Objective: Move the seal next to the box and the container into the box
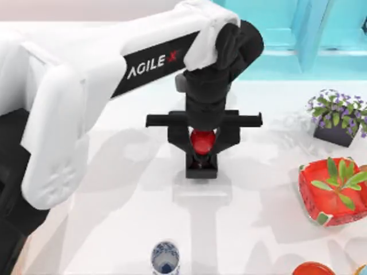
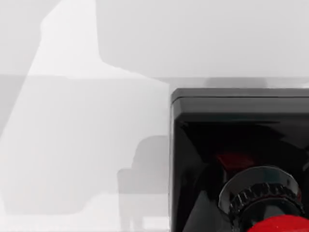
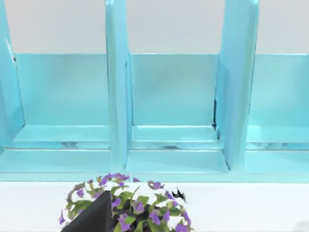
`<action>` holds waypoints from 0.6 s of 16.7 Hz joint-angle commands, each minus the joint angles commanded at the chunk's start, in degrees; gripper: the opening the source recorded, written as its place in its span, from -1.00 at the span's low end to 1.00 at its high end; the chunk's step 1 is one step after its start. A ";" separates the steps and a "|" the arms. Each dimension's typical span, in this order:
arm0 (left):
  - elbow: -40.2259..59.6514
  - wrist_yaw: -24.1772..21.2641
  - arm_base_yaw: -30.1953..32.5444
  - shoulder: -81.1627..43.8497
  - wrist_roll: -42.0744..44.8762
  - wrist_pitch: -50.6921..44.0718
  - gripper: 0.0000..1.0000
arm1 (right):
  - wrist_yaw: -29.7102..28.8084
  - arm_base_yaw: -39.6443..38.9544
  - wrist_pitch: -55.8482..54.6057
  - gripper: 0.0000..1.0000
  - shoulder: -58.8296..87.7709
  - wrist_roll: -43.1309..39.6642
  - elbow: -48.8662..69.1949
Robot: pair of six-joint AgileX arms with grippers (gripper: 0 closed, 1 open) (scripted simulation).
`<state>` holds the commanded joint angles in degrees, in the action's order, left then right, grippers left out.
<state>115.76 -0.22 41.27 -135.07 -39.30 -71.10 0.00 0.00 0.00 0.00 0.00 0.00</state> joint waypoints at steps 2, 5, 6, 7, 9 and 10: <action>-1.23 0.02 -2.63 4.38 2.45 -2.78 -1.00 | 0.00 0.00 0.00 1.00 0.00 0.00 0.00; -3.23 0.09 -6.89 11.73 6.58 -7.47 -1.00 | 0.00 0.00 0.00 1.00 0.00 0.00 0.00; -3.74 0.12 -7.98 13.24 7.65 -8.74 -1.00 | 0.00 0.00 0.00 1.00 0.00 0.00 0.00; -4.05 0.14 -8.69 14.13 8.35 -9.60 -1.00 | 0.00 0.00 0.00 1.00 0.00 0.00 0.00; -4.15 0.15 -8.93 14.40 8.57 -9.87 -1.00 | 0.00 0.00 0.00 1.00 0.00 0.00 0.00; -4.15 0.15 -8.93 14.40 8.57 -9.87 -1.00 | 0.00 0.00 0.00 1.00 0.00 0.00 0.00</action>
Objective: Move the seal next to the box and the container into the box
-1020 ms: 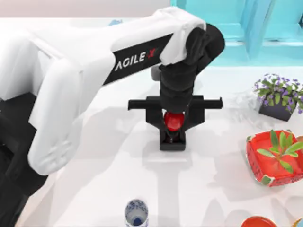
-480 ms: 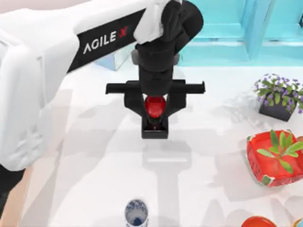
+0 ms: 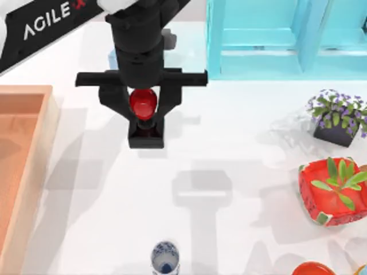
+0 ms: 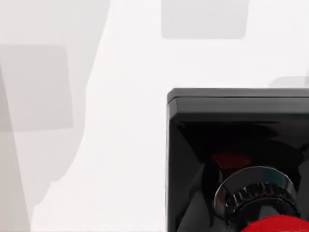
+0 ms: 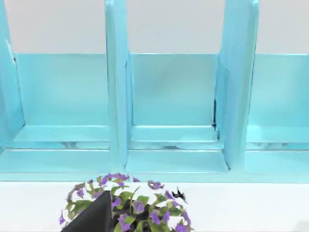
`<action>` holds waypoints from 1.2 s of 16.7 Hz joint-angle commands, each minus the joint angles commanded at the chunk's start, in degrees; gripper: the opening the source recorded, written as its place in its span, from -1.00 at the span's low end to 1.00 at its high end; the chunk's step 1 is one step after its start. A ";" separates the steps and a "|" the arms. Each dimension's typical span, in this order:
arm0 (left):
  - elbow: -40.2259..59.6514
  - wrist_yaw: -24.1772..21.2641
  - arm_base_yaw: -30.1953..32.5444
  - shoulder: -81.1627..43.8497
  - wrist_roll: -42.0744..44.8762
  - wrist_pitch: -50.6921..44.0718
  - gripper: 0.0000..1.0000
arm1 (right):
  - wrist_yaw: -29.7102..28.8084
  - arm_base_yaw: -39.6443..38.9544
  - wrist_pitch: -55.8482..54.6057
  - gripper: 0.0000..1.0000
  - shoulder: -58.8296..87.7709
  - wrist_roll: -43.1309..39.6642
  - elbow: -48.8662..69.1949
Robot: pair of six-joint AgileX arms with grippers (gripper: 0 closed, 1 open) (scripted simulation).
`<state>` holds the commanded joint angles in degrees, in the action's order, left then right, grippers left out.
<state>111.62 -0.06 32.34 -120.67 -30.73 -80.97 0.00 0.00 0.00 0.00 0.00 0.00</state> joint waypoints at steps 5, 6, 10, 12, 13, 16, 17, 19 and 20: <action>-3.91 0.12 -0.64 3.85 1.06 0.57 -1.00 | 0.00 0.00 0.00 1.00 0.00 0.00 0.00; -6.41 0.14 -1.19 6.12 1.54 0.84 -1.00 | 0.00 0.00 0.00 1.00 0.00 0.00 0.00; -20.27 0.22 -3.88 17.89 3.87 2.17 -1.00 | 0.00 0.00 0.00 1.00 0.00 0.00 0.00; -26.96 0.28 -5.16 23.77 5.09 2.71 -1.00 | 0.00 0.00 0.00 1.00 0.00 0.00 0.00; -29.48 0.32 -5.71 26.19 5.62 2.91 -1.00 | 0.00 0.00 0.00 1.00 0.00 0.00 0.00; -33.42 0.40 -6.71 30.02 6.54 3.26 -1.00 | 0.00 0.00 0.00 1.00 0.00 0.00 0.00; -33.54 0.40 -6.75 30.14 6.57 3.27 -1.00 | 0.00 0.00 0.00 1.00 0.00 0.00 0.00; -33.54 0.40 -6.75 30.14 6.57 3.27 -1.00 | 0.00 0.00 0.00 1.00 0.00 0.00 0.00; -33.39 0.46 -6.45 29.86 6.62 3.12 -1.00 | 0.00 0.00 0.00 1.00 0.00 0.00 0.00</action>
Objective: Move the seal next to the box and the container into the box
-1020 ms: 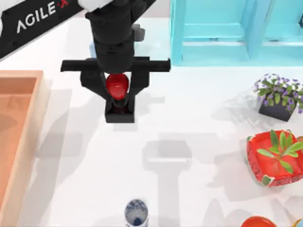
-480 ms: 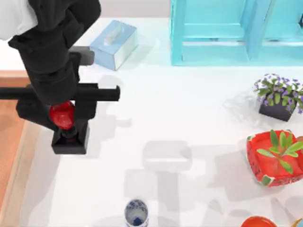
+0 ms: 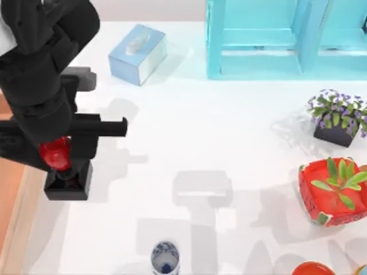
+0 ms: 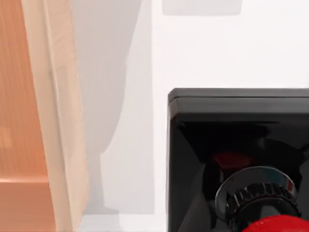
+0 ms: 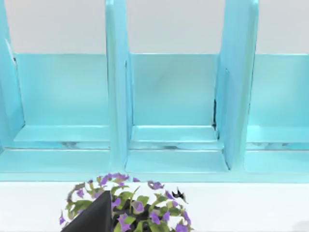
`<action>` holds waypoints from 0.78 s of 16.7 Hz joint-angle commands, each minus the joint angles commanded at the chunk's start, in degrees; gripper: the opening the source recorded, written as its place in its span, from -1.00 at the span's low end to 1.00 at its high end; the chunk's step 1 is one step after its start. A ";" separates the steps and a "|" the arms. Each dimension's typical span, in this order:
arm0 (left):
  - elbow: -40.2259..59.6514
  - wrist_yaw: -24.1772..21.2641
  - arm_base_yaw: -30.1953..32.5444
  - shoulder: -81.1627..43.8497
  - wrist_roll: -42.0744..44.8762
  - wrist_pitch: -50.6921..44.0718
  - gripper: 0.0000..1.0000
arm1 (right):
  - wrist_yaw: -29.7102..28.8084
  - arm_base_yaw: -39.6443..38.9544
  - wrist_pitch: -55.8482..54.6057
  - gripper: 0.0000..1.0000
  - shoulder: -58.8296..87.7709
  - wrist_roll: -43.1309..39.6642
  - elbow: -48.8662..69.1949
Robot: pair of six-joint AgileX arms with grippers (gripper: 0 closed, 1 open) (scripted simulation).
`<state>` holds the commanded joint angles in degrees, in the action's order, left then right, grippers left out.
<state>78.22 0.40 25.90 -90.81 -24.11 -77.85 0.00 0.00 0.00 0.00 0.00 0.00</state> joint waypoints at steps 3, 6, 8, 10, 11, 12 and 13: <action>-2.32 -0.01 -0.02 -0.15 0.19 2.35 -1.00 | 0.00 0.00 0.00 1.00 0.00 0.00 0.00; -8.34 -0.07 -0.42 -0.52 0.21 9.56 -1.00 | 0.00 0.00 0.00 1.00 0.00 0.00 0.00; -12.11 -0.06 -0.55 -0.92 0.29 13.48 -1.00 | 0.00 0.00 0.00 1.00 0.00 0.00 0.00; -13.51 -0.05 -0.62 -1.14 0.30 14.95 -1.00 | 0.00 0.00 0.00 1.00 0.00 0.00 0.00; -13.52 -0.05 -0.62 -1.14 0.30 14.96 -1.00 | 0.00 0.00 0.00 1.00 0.00 0.00 0.00; -13.52 -0.05 -0.62 -1.14 0.30 14.96 -1.00 | 0.00 0.00 0.00 1.00 0.00 0.00 0.00; -13.52 -0.05 -0.62 -1.14 0.30 14.96 -1.00 | 0.00 0.00 0.00 1.00 0.00 0.00 0.00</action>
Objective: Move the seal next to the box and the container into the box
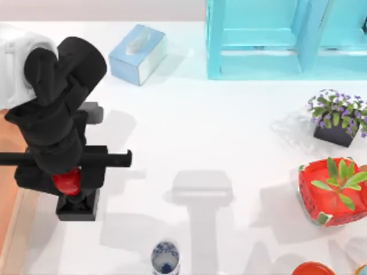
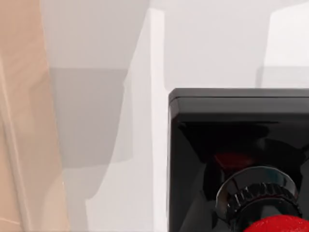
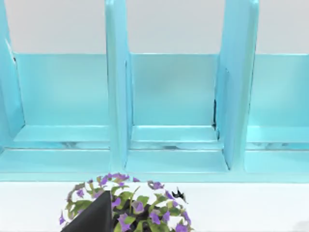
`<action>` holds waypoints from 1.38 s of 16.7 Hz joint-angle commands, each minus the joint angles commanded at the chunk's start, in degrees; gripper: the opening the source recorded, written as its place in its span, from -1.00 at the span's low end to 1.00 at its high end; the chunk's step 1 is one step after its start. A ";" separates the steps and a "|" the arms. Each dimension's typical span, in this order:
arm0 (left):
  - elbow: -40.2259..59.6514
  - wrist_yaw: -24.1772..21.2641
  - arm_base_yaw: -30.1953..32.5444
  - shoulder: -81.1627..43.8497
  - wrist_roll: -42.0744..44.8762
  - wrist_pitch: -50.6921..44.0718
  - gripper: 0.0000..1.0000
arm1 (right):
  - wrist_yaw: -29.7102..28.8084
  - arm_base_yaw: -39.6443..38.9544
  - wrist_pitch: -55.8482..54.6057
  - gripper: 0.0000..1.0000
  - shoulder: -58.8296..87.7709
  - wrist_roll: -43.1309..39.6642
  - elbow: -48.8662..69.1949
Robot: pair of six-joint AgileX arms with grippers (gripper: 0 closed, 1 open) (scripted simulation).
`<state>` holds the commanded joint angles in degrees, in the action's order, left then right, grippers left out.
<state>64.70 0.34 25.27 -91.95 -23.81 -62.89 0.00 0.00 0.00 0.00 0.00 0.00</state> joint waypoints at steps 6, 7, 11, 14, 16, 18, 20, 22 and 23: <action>0.00 0.00 0.00 0.00 0.00 0.00 -0.10 | 0.00 0.00 0.00 1.00 0.00 0.00 0.00; 0.00 0.00 0.00 0.00 0.00 0.00 0.06 | 0.00 0.00 0.00 1.00 0.00 0.00 0.00; 0.00 0.00 0.00 0.00 0.00 0.00 0.66 | 0.00 0.00 0.00 1.00 0.00 0.00 0.00; 0.00 0.00 0.00 0.00 0.00 0.00 1.00 | 0.00 0.00 0.00 1.00 0.00 0.00 0.00; 0.00 0.00 0.00 0.00 0.00 0.00 1.00 | 0.00 0.00 0.00 1.00 0.00 0.00 0.00; 0.00 0.00 0.00 0.00 0.00 0.00 1.00 | 0.00 0.00 0.00 1.00 0.00 0.00 0.00; 0.00 0.00 0.00 0.00 0.00 0.00 1.00 | 0.00 0.00 0.00 1.00 0.00 0.00 0.00; 0.02 0.00 0.07 0.02 0.00 -0.01 1.00 | 0.00 0.00 0.00 1.00 0.00 0.00 0.00; 0.18 0.00 0.10 0.00 0.01 -0.19 1.00 | 0.00 0.00 0.00 1.00 0.00 0.00 0.00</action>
<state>64.88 0.35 25.37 -91.95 -23.80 -63.08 0.00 0.00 0.00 0.00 0.00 0.00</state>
